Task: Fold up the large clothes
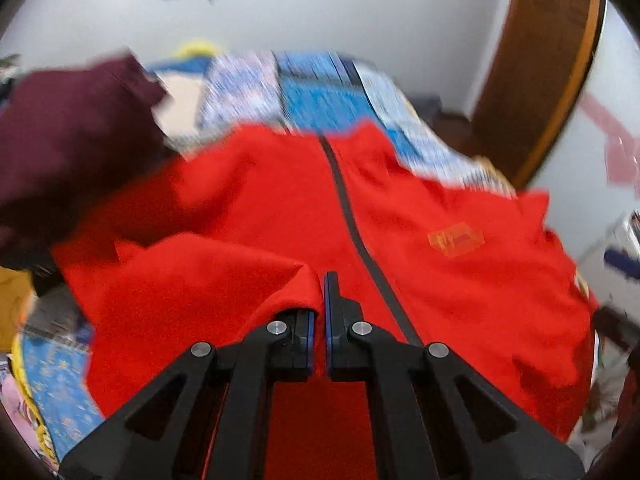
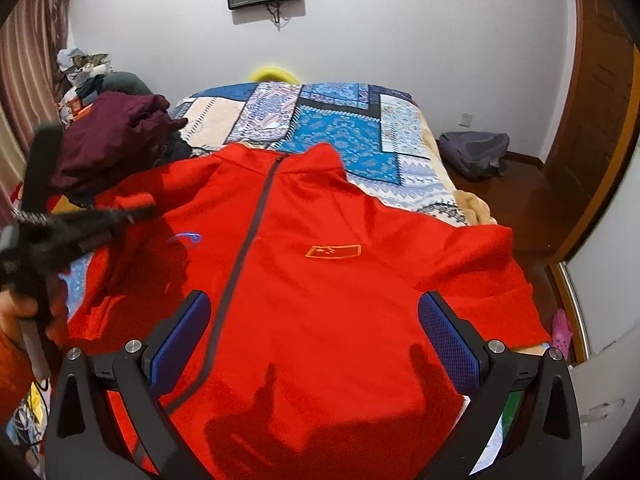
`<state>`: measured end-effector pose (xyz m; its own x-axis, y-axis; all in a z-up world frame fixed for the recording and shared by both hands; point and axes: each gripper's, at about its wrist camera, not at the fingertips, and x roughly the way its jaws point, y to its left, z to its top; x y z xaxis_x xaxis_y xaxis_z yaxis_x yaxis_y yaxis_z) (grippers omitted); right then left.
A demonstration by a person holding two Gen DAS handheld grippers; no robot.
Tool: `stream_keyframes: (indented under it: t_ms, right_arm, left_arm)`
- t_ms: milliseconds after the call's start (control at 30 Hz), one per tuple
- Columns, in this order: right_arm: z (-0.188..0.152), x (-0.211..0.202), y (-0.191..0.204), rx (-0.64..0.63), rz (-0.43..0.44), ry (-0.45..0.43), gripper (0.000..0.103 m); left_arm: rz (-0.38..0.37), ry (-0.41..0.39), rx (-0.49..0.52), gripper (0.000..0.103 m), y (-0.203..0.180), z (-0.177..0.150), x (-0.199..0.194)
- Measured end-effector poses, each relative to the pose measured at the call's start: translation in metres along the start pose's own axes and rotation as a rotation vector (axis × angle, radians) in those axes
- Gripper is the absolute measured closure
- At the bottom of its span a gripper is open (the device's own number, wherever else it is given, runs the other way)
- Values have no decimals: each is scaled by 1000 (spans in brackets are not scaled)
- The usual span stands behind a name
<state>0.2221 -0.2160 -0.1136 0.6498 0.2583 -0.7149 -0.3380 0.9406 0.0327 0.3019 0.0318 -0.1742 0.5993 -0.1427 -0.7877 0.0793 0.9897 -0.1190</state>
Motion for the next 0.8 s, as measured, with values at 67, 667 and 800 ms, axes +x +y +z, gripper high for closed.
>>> stream_keyframes:
  t_ms: [67, 667, 800]
  right_arm:
    - [-2, 1, -2, -7, -13, 7, 0]
    - [17, 3, 51, -147, 62, -8, 0]
    - [27, 3, 84, -233, 99, -20, 0]
  left_arm:
    - [-29, 82, 21, 101, -8, -9, 17]
    - [62, -92, -17, 52, 43, -39, -91]
    - [181, -168, -79, 49, 82, -51, -124]
